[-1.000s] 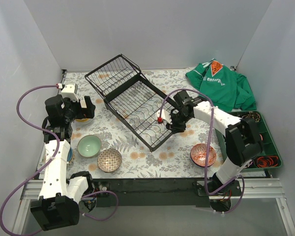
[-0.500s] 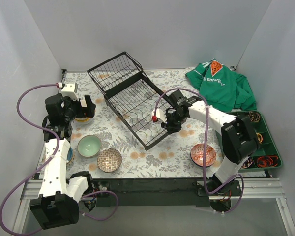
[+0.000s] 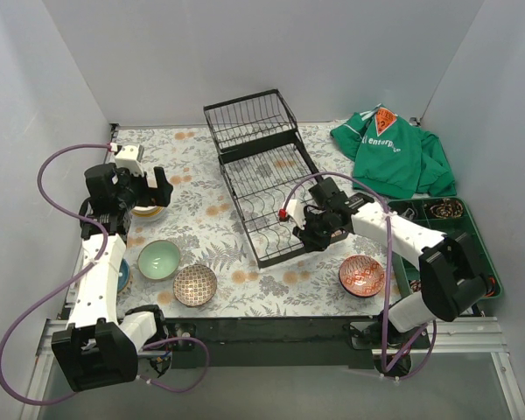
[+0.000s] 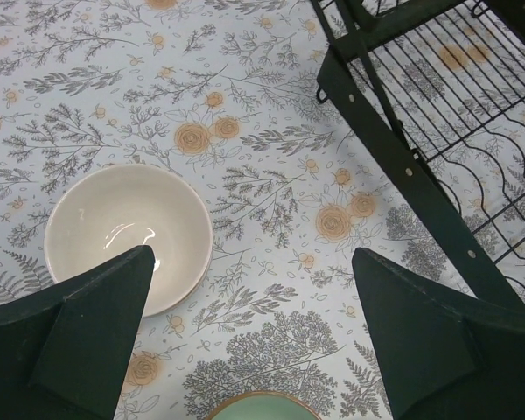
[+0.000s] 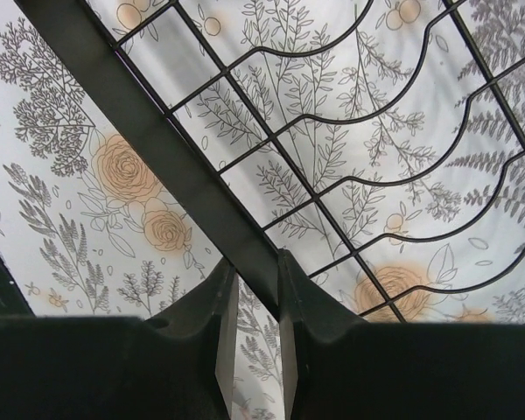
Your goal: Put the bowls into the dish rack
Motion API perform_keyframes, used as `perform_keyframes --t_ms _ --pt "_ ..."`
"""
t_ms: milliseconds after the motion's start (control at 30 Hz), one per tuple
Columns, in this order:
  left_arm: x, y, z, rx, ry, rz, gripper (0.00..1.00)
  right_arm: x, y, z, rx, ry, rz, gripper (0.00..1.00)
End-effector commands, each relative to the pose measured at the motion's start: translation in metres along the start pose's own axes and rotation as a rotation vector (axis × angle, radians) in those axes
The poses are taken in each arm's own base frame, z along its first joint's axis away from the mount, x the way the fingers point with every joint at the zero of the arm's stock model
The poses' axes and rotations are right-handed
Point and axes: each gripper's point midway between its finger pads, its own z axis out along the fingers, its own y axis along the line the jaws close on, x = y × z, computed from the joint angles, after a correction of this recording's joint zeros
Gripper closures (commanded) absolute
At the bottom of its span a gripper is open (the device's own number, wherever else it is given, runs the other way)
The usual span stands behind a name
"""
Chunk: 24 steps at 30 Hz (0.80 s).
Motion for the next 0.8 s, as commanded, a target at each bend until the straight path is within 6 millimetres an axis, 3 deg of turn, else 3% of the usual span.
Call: perform_keyframes --t_ms 0,167,367,767 --pt "-0.022 0.000 0.000 0.013 -0.051 0.034 0.02 0.003 -0.010 -0.012 0.114 -0.019 0.256 0.99" --pt "-0.020 0.002 0.003 0.010 -0.047 0.034 0.02 -0.003 -0.011 -0.016 0.135 -0.045 0.324 0.99" --pt "-0.014 0.003 0.005 0.008 -0.036 0.037 0.02 0.006 -0.009 -0.013 0.168 -0.017 0.480 0.99" --pt "-0.007 0.003 0.007 0.012 -0.022 0.028 0.02 0.008 -0.013 -0.003 0.157 0.003 0.487 0.99"
